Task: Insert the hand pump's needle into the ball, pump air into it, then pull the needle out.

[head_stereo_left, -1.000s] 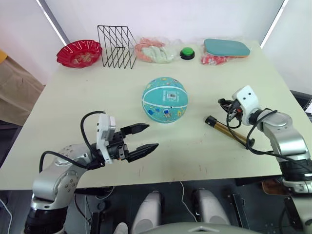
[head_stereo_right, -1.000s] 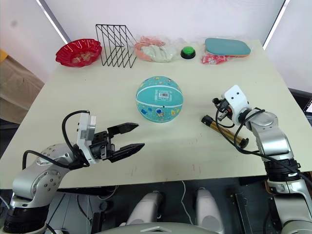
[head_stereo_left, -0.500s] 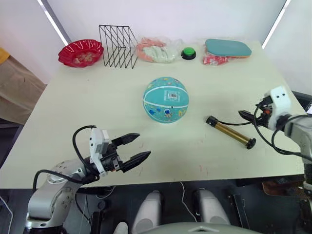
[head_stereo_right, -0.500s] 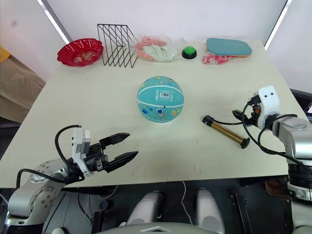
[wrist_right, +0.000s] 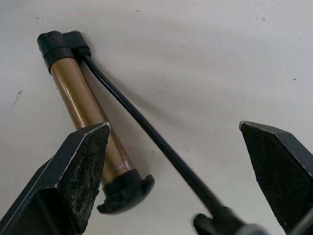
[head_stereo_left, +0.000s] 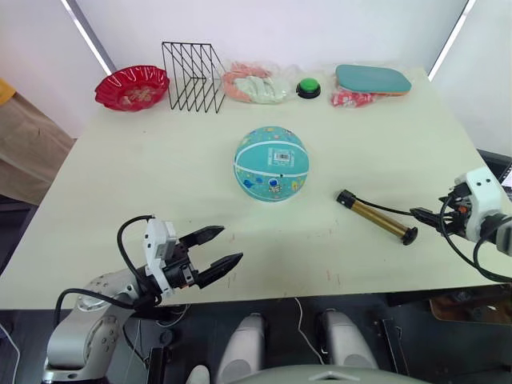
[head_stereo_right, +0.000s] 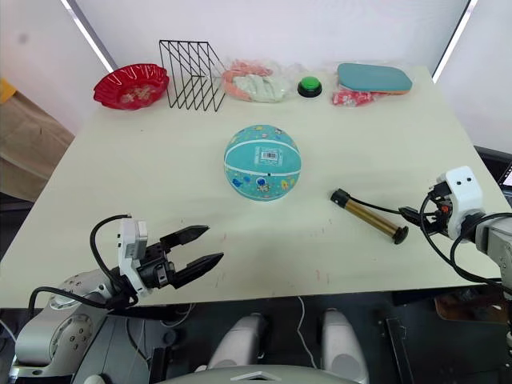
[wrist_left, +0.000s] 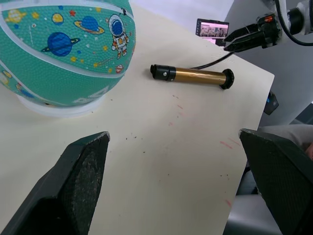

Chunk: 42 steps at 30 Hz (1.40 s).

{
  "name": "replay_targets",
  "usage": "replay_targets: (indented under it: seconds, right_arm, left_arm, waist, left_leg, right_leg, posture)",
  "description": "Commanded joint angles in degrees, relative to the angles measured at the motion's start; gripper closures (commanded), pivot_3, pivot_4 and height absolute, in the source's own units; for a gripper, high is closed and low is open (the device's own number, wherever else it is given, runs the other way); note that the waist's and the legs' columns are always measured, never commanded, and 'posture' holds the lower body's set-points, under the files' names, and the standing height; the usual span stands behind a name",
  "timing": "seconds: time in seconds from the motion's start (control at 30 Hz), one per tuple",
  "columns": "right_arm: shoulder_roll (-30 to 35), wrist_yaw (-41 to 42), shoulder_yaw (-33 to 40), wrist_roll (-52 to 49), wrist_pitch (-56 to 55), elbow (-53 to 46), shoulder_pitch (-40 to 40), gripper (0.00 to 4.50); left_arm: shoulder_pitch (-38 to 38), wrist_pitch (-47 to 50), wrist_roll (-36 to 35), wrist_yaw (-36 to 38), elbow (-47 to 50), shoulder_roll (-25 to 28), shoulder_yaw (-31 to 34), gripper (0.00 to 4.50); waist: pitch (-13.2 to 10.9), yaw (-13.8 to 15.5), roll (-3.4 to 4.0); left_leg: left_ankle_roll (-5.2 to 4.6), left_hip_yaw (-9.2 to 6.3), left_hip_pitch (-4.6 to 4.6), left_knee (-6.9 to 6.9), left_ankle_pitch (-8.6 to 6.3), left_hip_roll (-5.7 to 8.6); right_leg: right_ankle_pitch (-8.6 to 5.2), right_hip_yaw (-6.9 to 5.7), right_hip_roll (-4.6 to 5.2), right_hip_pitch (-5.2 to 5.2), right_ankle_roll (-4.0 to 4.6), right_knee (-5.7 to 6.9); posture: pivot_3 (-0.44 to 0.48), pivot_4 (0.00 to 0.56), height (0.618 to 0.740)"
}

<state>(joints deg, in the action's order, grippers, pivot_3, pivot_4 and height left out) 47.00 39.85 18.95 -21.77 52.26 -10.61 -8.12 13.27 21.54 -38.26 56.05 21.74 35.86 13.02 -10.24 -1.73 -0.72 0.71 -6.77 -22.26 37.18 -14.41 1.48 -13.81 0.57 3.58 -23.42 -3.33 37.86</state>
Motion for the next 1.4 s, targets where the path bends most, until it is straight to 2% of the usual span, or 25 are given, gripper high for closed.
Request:
replay_targets:
  seconds: [0.03, 0.13, 0.33, 0.43, 0.53, 0.63, 0.97, 1.4]
  right_arm:
    - [1.7, 1.7, 3.3, -1.2, -2.0, -2.9, 2.1, 0.05]
    - [1.3, 3.6, 4.3, -1.5, -5.9, -4.1, 5.1, 0.05]
    - [-3.9, 7.6, 4.5, 0.4, -25.9, -5.2, 13.8, 0.05]
    - [-8.9, 14.0, 6.7, -4.9, -35.1, -2.1, 15.9, 0.05]
    - [-8.1, 17.1, 7.8, -5.5, -37.2, 1.8, 17.5, 0.05]
    - [-7.5, 20.8, 9.7, -4.8, -44.2, 8.0, 19.6, 0.05]
    - [-6.4, 25.8, 15.4, -6.4, -54.2, 20.7, 23.8, 0.05]
    - [-5.4, 27.7, 17.4, -6.9, -59.3, 31.3, 25.5, 0.05]
  left_arm:
    - [0.0, -1.3, -0.3, 0.4, 0.6, 0.0, 1.1, 0.0]
    - [0.0, -1.1, -1.2, -0.1, 0.2, -0.5, 1.8, 0.0]
    - [1.8, -0.4, -1.7, -3.0, 0.7, -1.9, 3.2, 0.0]
    - [3.9, -0.7, -1.6, -3.5, 0.7, -2.0, 4.3, 0.0]
    - [5.6, -0.9, -1.5, -4.2, 0.2, -2.1, 5.4, 0.0]
    - [7.5, -1.3, -1.4, -4.6, -0.5, -2.4, 6.9, 0.0]
    - [11.3, -3.2, -0.8, -3.7, -4.7, -2.2, 11.8, 0.0]
    - [10.0, -2.7, -1.2, -5.9, -7.7, -3.0, 13.6, 0.0]
  waist:
    - [0.0, 0.1, 0.0]
    - [0.0, 0.6, 0.03]
    - [0.0, 1.1, 0.14]
    - [0.0, 1.1, 0.14]
    - [-0.1, 1.1, 0.29]
    - [-0.1, 1.1, 0.31]
    - [0.0, 1.1, 0.55]
    - [0.1, 1.1, 0.65]
  left_leg:
    - [0.0, -0.06, -0.02, 0.01, 0.0, -0.01]
    - [0.02, -0.46, -0.22, 0.05, 0.01, -0.03]
    - [0.04, -1.11, -0.43, 0.05, 0.02, -0.05]
    - [0.23, -1.31, -0.43, 0.03, 0.13, -0.03]
    - [0.25, -1.41, -0.38, 0.04, 0.14, -0.03]
    - [0.33, -1.41, -0.38, 0.08, 0.2, -0.01]
    - [0.34, -1.5, -0.22, 0.07, 0.2, -0.23]
    - [0.34, -1.32, -0.13, 0.08, 0.2, -0.2]
  right_leg:
    - [-0.01, -0.08, 0.0, 0.02, 0.02, 0.0]
    - [-0.1, -0.59, 0.02, 0.05, 0.18, -0.01]
    - [-0.28, -1.27, 0.04, 0.12, 0.46, 0.0]
    - [-0.33, -1.41, 0.07, 0.21, 0.54, 0.01]
    - [-0.36, -1.43, 0.1, 0.32, 0.58, 0.0]
    - [-0.46, -1.47, 0.13, 0.34, 0.74, 0.03]
    - [-0.67, -2.0, 0.17, 0.73, 0.91, 0.04]
    - [-0.73, -1.98, 0.26, 0.77, 0.85, 0.06]
  posture:
    - [0.0, 0.15, 0.74]
    - [0.0, 0.15, 0.74]
    - [0.0, 0.15, 0.74]
    - [0.0, 0.15, 0.74]
    - [0.0, 0.15, 0.74]
    - [0.0, 0.15, 0.74]
    - [0.0, 0.15, 0.74]
    - [0.0, 0.15, 0.74]
